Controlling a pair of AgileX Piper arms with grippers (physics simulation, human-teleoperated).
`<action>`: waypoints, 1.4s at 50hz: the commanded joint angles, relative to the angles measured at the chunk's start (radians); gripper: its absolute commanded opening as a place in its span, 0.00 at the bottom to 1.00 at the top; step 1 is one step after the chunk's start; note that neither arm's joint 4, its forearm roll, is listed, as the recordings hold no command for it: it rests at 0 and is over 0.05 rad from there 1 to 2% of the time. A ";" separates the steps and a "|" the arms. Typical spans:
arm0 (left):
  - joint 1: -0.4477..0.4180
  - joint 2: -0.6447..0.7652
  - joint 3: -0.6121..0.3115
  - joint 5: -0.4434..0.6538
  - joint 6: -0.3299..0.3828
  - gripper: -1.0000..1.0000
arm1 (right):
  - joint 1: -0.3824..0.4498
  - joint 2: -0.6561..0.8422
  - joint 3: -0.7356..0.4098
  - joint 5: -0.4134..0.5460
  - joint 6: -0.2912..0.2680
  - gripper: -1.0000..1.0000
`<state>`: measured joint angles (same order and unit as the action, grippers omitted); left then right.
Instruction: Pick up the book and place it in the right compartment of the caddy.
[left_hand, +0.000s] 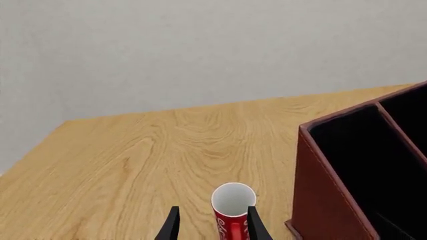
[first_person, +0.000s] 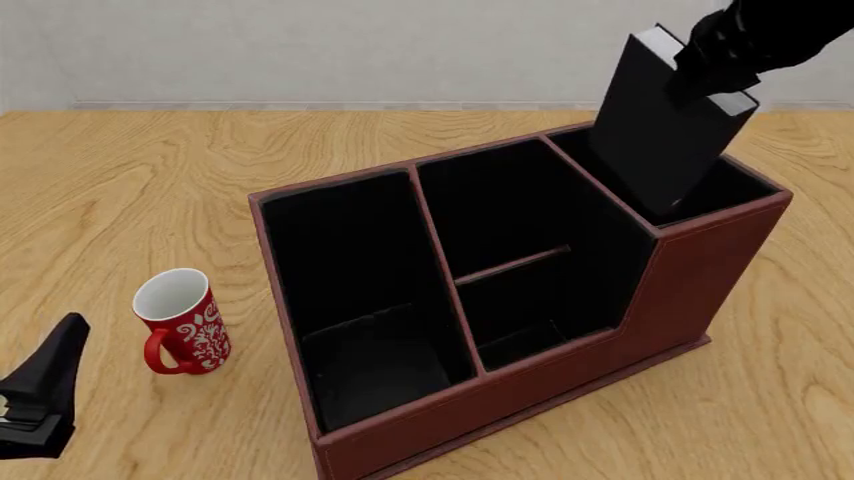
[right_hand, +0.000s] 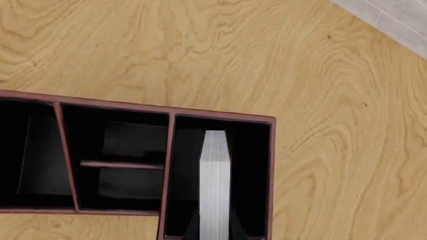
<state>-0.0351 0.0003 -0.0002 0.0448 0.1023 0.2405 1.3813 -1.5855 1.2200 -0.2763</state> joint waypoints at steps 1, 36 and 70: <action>0.002 0.000 0.000 0.004 0.002 1.00 | -0.002 0.017 -0.009 0.000 0.030 0.00; 0.015 0.000 0.000 0.013 0.009 1.00 | -0.011 0.069 -0.008 0.000 0.060 0.00; 0.018 0.000 0.000 0.019 0.013 1.00 | -0.008 0.110 -0.005 0.000 0.100 0.00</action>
<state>-0.0182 0.0002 -0.0001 0.0627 0.1144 0.2362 1.4874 -1.5872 1.2200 -0.2068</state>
